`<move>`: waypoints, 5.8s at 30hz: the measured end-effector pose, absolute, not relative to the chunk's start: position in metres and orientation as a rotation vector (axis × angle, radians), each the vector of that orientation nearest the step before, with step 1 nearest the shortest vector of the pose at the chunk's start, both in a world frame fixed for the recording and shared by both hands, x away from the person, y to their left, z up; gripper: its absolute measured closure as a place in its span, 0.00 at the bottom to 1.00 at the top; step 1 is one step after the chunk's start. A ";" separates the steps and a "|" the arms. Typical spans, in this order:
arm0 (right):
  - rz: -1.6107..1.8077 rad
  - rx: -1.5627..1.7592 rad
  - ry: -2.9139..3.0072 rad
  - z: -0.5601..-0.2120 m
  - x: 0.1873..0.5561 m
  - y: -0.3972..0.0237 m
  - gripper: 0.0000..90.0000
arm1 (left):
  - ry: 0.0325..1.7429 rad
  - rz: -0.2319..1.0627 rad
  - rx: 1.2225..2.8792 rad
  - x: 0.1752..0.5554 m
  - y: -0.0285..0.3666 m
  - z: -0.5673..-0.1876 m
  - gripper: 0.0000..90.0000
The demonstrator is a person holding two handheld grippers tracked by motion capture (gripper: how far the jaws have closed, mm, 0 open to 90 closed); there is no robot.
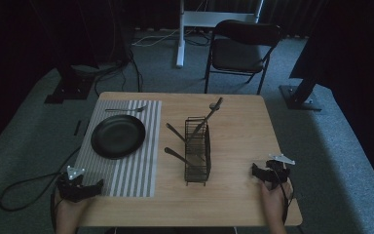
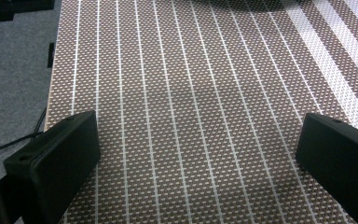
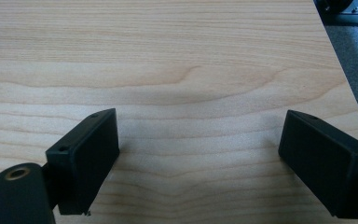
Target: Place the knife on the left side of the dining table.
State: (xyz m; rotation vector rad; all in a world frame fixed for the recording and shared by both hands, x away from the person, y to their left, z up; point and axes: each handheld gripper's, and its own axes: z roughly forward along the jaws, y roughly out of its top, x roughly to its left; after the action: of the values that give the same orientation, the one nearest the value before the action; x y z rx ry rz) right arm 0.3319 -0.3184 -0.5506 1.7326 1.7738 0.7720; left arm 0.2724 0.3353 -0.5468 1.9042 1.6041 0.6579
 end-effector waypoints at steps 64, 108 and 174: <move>0.772 1.732 1.774 -0.551 0.332 -0.318 0.12 | 1.232 0.541 1.951 0.282 0.288 -0.469 0.04; 0.772 1.730 1.774 -0.551 0.332 -0.319 0.12 | 0.913 0.475 1.991 0.324 0.216 -0.394 0.04; 0.774 1.732 1.771 -0.551 0.332 -0.318 0.13 | 0.885 0.097 1.942 0.401 0.135 -0.383 0.66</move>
State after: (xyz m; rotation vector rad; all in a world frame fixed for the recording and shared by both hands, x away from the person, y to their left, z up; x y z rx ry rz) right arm 0.3319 -0.3185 -0.5507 1.7321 1.7714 0.7745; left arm 0.4014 0.1348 -0.3828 1.9423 0.8845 0.0969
